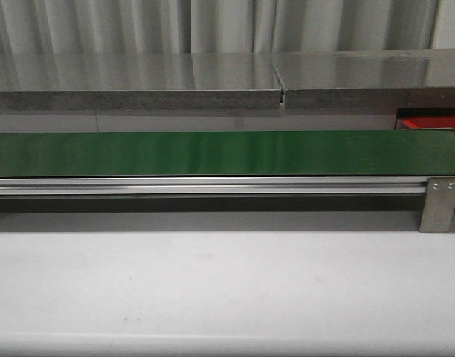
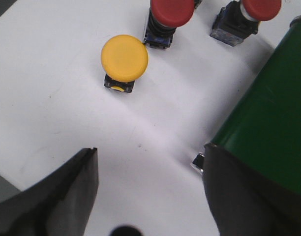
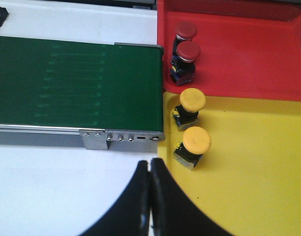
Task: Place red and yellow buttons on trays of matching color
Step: 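Lower the left gripper onto a yellow mushroom button on the table, grasp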
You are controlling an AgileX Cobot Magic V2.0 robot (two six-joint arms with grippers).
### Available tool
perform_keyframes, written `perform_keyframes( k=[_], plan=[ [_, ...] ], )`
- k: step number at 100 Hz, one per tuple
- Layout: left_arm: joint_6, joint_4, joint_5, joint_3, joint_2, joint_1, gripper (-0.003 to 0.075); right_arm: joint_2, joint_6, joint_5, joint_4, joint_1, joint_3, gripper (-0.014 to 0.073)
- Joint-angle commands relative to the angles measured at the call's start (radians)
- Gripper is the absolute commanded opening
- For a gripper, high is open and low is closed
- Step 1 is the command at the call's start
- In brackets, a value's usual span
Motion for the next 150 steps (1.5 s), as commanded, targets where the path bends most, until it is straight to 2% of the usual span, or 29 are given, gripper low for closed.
perform_keyframes(
  k=[1, 31, 63, 111, 121, 140, 150],
  plan=[
    [-0.010, -0.006, 0.016, -0.073, 0.023, 0.002, 0.0461, -0.008, -0.004, -0.057, -0.015, 0.001, -0.024, -0.0068],
    [-0.012, 0.003, 0.045, -0.201, 0.184, 0.002, 0.0461, -0.008, -0.004, -0.057, -0.015, 0.001, -0.024, -0.0068],
    [-0.038, 0.051, 0.050, -0.268, 0.251, 0.002, 0.0461, -0.008, -0.004, -0.056, -0.015, 0.001, -0.024, -0.0068],
    [-0.057, 0.048, -0.117, -0.268, 0.309, 0.002, 0.0456, -0.008, -0.004, -0.057, -0.015, 0.001, -0.024, -0.0068],
    [-0.057, 0.048, -0.127, -0.268, 0.309, 0.002, 0.0410, -0.008, -0.004, -0.057, -0.015, 0.001, -0.024, -0.0068],
    [-0.057, 0.048, -0.127, -0.268, 0.309, 0.002, 0.0253, -0.008, -0.004, -0.057, -0.015, 0.001, -0.024, -0.0068],
    [-0.057, 0.048, -0.127, -0.268, 0.309, 0.002, 0.0199, -0.008, -0.004, -0.057, -0.015, 0.001, -0.024, -0.0068]
  ],
)
